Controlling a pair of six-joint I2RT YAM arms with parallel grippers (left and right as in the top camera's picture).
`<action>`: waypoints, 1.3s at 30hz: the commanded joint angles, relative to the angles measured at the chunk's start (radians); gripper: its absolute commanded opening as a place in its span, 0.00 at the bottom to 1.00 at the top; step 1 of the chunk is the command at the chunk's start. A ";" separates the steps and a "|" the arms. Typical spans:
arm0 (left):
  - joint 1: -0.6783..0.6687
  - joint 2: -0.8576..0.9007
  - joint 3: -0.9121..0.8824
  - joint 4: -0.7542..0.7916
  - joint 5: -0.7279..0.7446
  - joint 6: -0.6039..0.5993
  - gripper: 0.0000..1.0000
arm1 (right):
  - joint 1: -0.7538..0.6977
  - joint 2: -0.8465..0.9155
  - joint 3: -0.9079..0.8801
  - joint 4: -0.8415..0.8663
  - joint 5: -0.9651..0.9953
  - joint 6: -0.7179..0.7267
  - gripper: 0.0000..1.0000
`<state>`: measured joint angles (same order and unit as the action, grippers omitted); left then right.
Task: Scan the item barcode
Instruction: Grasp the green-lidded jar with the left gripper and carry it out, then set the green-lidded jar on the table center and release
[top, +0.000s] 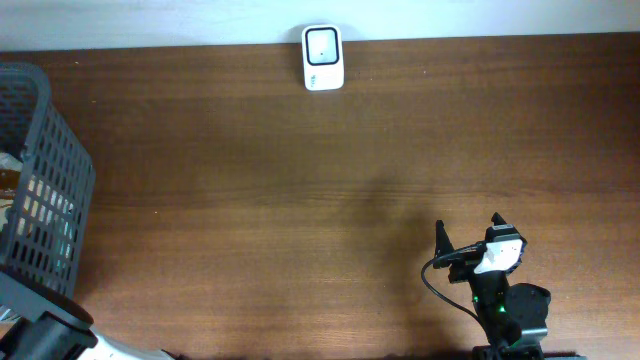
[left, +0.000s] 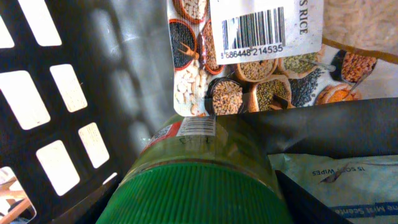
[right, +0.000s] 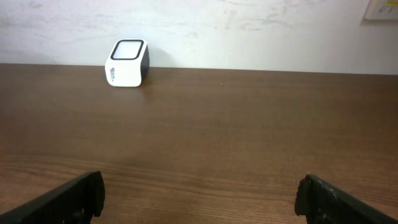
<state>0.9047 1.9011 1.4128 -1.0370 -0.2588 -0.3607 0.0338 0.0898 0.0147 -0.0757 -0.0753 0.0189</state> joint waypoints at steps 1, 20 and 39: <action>0.008 0.017 -0.004 -0.015 0.008 -0.006 0.54 | 0.005 -0.006 -0.003 -0.005 0.002 0.003 0.98; -0.867 -0.009 1.203 -0.454 0.198 0.000 0.50 | 0.005 -0.006 -0.003 -0.005 0.002 0.003 0.98; -1.718 0.669 1.107 -0.327 0.312 0.009 0.53 | 0.005 -0.006 -0.003 -0.005 0.002 0.003 0.98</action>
<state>-0.8097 2.5225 2.5084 -1.4109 0.0532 -0.3599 0.0338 0.0891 0.0147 -0.0761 -0.0753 0.0193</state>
